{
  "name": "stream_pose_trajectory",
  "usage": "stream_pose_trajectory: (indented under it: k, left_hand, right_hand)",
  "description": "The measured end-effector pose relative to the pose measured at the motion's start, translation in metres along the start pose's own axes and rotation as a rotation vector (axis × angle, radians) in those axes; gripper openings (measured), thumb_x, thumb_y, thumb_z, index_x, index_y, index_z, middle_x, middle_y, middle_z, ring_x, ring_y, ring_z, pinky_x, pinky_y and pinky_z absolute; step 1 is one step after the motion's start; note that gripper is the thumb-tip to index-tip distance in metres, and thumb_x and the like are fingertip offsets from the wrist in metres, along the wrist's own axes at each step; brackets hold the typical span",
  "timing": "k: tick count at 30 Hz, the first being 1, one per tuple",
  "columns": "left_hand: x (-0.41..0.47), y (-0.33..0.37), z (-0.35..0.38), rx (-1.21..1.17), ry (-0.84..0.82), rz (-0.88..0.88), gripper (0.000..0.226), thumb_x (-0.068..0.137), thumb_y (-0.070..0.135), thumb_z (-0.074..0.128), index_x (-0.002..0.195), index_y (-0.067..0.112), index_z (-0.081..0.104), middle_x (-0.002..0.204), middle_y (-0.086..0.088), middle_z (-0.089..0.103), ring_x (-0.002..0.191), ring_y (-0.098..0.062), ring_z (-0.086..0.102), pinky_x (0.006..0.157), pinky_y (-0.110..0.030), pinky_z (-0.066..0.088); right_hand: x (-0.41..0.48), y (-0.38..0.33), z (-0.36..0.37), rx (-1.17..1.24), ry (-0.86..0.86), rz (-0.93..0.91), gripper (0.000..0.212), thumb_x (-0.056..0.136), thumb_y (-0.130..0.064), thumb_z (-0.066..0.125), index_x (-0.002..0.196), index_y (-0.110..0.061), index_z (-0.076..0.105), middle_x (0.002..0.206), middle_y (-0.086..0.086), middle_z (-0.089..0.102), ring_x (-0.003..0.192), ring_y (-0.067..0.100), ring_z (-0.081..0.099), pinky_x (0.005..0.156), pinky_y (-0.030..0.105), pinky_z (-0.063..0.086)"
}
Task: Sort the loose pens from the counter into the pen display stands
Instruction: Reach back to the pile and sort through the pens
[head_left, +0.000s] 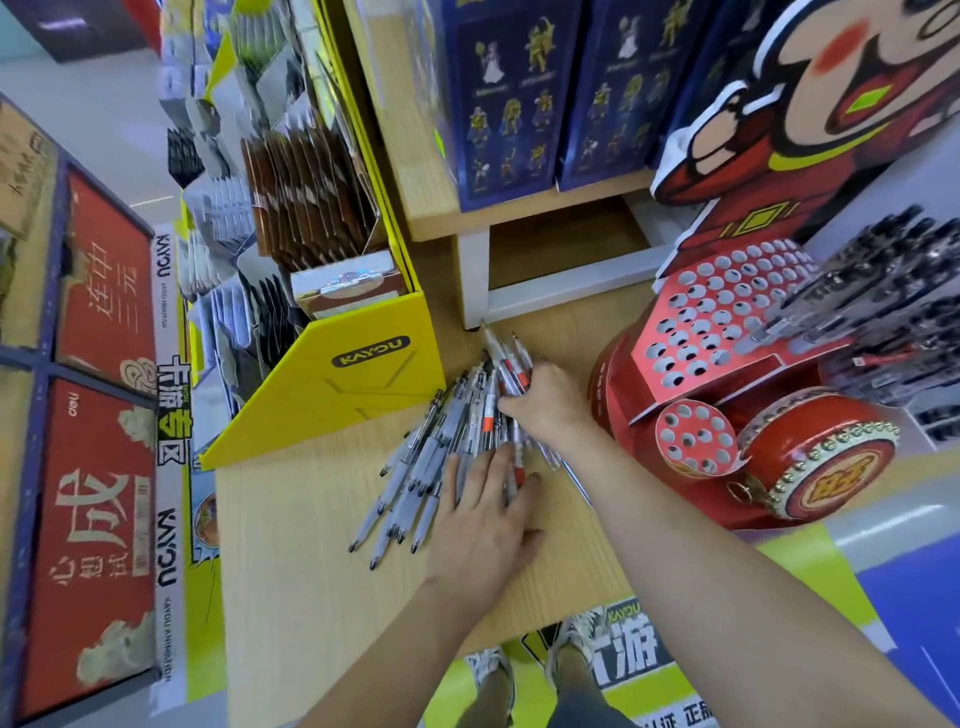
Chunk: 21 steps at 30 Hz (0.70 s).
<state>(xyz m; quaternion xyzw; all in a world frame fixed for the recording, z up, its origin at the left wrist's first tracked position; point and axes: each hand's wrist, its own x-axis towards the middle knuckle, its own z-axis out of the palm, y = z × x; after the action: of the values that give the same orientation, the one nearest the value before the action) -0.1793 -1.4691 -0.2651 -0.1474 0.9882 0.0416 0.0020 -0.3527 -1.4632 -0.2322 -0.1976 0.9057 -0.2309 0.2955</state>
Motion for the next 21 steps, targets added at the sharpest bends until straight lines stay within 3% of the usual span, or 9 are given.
stream_pose_trajectory:
  k: [4,7,12,14,16,18,21]
  left_hand:
    - [0.002,0.002,0.001,0.013,-0.012,-0.018,0.061,0.067,0.053,0.076,0.119,0.024,0.061,0.140,-0.013,0.048,0.129,-0.031,0.037,0.111,-0.056,0.017]
    - [0.004,0.003,0.001,0.008,-0.018,-0.033,0.059,0.067,0.053,0.076,0.117,0.024,0.062,0.140,-0.012,0.048,0.128,-0.030,0.039,0.110,-0.058,0.017]
    - [0.006,0.009,0.000,-0.018,0.074,-0.017,0.051,0.072,0.048,0.072,0.115,0.023,0.061,0.132,-0.012,0.053,0.122,-0.031,0.044,0.106,-0.057,0.024]
    - [0.008,0.018,0.000,-0.037,0.140,0.031,0.039,0.075,0.042,0.070,0.110,0.025,0.063,0.117,-0.008,0.058,0.109,-0.029,0.048,0.095,-0.050,0.032]
    - [0.014,0.031,0.000,-0.052,0.164,0.108,0.026,0.080,0.038,0.061,0.104,0.029,0.065,0.099,-0.003,0.059,0.093,-0.025,0.047,0.078,-0.042,0.031]
    - [0.023,0.043,0.000,-0.051,0.088,0.123,0.025,0.082,0.041,0.048,0.092,0.029,0.068,0.089,0.000,0.059,0.085,-0.023,0.049,0.070,-0.037,0.027]
    - [0.039,0.051,-0.003,-0.031,-0.070,0.065,0.027,0.083,0.041,0.049,0.085,0.023,0.069,0.084,-0.001,0.064,0.080,-0.023,0.059,0.069,-0.036,0.041]
  right_hand:
    - [0.001,0.001,-0.006,0.092,-0.014,0.012,0.032,0.084,-0.014,0.068,0.066,-0.018,0.042,0.067,-0.002,0.049,0.061,0.016,0.051,0.055,0.026,0.034]
    - [-0.002,0.003,-0.014,0.202,-0.011,-0.008,0.029,0.083,-0.010,0.065,0.064,-0.018,0.045,0.062,-0.003,0.049,0.058,0.018,0.048,0.047,0.025,0.032]
    - [-0.028,0.000,-0.037,0.368,0.021,-0.004,0.028,0.082,-0.013,0.058,0.057,-0.017,0.047,0.050,-0.005,0.045,0.043,0.010,0.038,0.047,0.026,0.029]
    - [-0.044,-0.002,-0.049,0.412,0.008,0.013,0.017,0.084,-0.011,0.054,0.067,-0.010,0.055,0.058,0.001,0.054,0.041,0.006,0.046,0.044,0.021,0.034]
    - [-0.061,-0.003,-0.058,0.510,-0.040,0.005,0.016,0.086,-0.004,0.049,0.071,-0.006,0.055,0.063,0.011,0.054,0.041,0.004,0.053,0.046,0.018,0.038]
    - [-0.077,0.000,-0.065,0.605,-0.059,0.005,0.017,0.086,0.001,0.047,0.072,-0.007,0.050,0.062,0.011,0.051,0.046,0.013,0.059,0.047,0.025,0.040]
    - [-0.097,0.010,-0.071,0.746,-0.048,0.052,0.006,0.092,-0.006,0.056,0.089,-0.008,0.052,0.061,0.002,0.050,0.047,0.017,0.056,0.043,0.026,0.042]
